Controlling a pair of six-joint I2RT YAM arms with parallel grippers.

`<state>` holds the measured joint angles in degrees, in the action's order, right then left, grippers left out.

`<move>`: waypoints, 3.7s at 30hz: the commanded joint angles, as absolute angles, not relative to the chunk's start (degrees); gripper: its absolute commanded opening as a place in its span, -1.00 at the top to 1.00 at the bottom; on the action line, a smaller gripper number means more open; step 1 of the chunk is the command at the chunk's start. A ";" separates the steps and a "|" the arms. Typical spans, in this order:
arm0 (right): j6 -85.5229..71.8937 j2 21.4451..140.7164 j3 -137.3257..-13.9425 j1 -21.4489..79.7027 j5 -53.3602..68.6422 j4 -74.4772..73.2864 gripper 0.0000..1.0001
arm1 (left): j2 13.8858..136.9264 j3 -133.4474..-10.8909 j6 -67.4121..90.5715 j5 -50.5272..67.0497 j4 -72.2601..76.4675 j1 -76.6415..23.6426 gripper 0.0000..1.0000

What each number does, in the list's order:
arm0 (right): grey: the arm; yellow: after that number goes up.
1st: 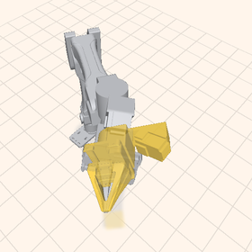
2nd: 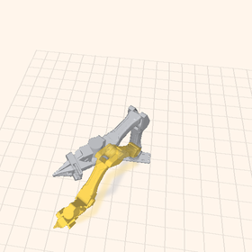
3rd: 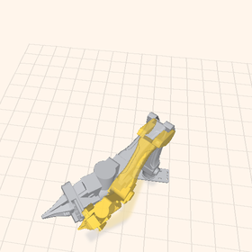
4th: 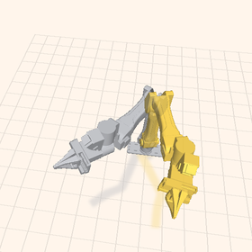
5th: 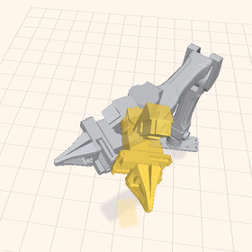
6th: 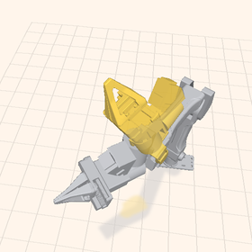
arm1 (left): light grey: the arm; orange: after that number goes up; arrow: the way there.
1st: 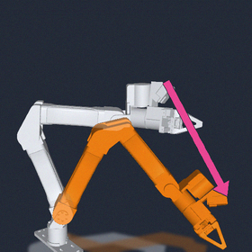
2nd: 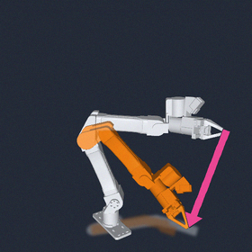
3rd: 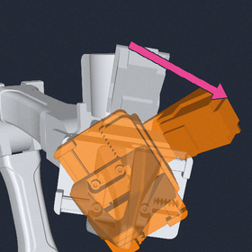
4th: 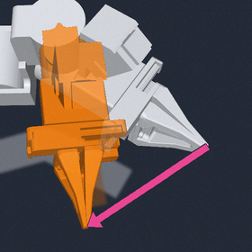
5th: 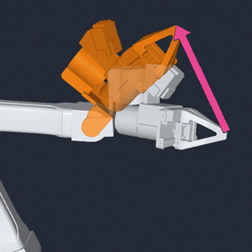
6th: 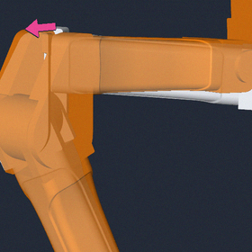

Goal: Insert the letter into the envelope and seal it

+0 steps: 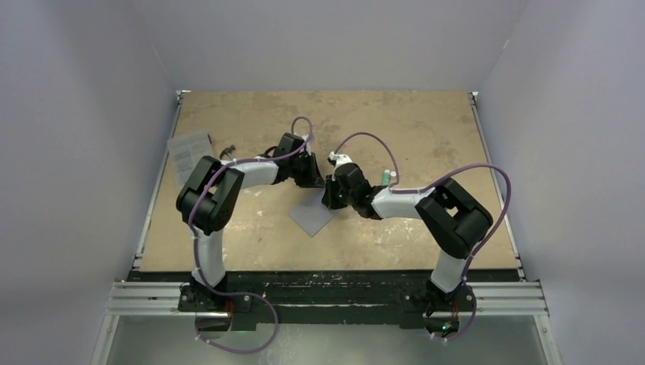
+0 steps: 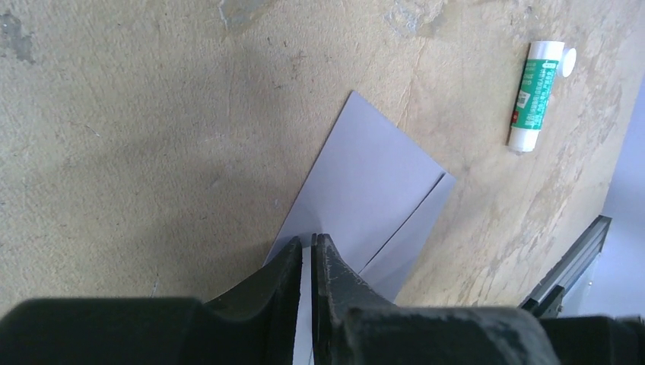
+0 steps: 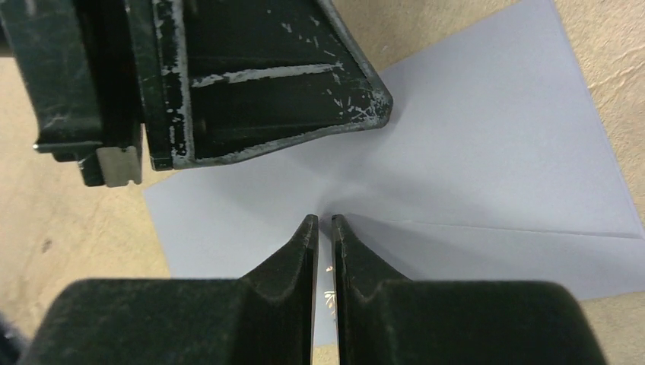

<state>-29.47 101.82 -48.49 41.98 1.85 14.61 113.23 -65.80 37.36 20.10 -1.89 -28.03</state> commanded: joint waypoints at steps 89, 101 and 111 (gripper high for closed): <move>-35.90 112.76 -58.94 47.55 -13.15 -14.02 0.83 | 86.53 -41.10 49.86 17.15 4.07 -33.21 0.78; -35.58 111.82 -58.13 47.55 -10.88 -13.10 0.82 | 96.57 -40.38 50.04 14.69 11.00 -33.50 0.90; -30.43 111.33 -60.28 47.82 -18.94 -13.87 0.67 | 102.28 -35.30 49.35 10.45 7.05 -33.52 1.00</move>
<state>-33.76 107.24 -62.04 47.51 -16.08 -3.77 97.97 -38.35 51.81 17.78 15.40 -33.50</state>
